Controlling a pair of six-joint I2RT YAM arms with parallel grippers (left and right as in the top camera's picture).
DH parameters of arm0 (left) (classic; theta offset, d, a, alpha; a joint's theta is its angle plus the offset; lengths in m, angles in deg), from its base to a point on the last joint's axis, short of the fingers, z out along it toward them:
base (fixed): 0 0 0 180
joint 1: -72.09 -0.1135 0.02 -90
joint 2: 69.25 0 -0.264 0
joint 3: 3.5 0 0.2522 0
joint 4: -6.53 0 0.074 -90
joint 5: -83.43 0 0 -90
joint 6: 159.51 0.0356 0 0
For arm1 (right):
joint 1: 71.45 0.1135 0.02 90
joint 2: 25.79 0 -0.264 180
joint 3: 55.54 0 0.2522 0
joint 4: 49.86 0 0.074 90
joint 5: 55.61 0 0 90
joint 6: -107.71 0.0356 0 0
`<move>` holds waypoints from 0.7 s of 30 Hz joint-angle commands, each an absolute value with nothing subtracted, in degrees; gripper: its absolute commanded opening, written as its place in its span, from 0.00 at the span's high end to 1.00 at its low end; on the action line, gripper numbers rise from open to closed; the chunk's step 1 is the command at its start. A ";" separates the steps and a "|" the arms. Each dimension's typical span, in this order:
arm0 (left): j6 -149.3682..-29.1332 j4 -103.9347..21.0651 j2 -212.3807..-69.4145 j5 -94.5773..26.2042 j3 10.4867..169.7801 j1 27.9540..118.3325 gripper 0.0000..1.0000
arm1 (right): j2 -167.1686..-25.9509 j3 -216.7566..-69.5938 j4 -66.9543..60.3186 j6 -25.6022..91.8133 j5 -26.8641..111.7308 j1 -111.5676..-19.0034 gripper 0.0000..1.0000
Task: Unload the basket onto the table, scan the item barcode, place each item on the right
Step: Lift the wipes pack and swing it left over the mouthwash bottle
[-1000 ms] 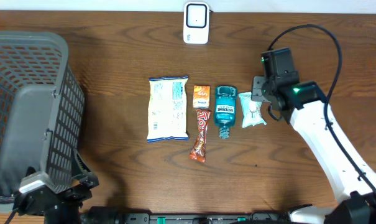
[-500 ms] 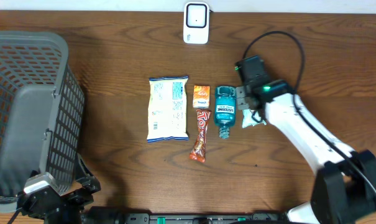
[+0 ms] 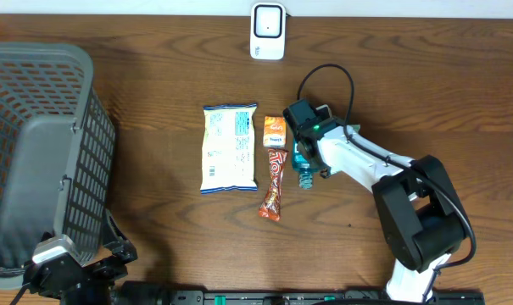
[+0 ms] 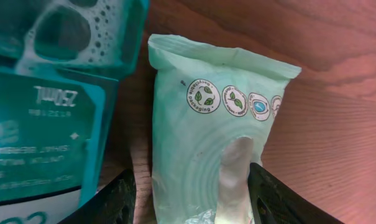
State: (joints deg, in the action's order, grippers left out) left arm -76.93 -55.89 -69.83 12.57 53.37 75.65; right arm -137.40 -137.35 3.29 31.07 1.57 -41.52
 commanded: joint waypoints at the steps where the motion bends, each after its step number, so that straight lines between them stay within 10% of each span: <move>1: -77.94 -58.01 -69.41 12.96 52.39 75.76 0.02 | -139.98 -137.04 3.80 32.01 -3.67 -40.99 0.45; 14: -77.94 -58.01 -69.41 12.96 52.39 75.76 0.02 | -147.19 -137.09 7.01 32.45 -1.55 -41.41 0.99; 21: -77.92 -58.01 -69.41 12.96 52.36 75.76 0.02 | -143.69 -142.12 13.24 25.46 20.37 -44.64 0.99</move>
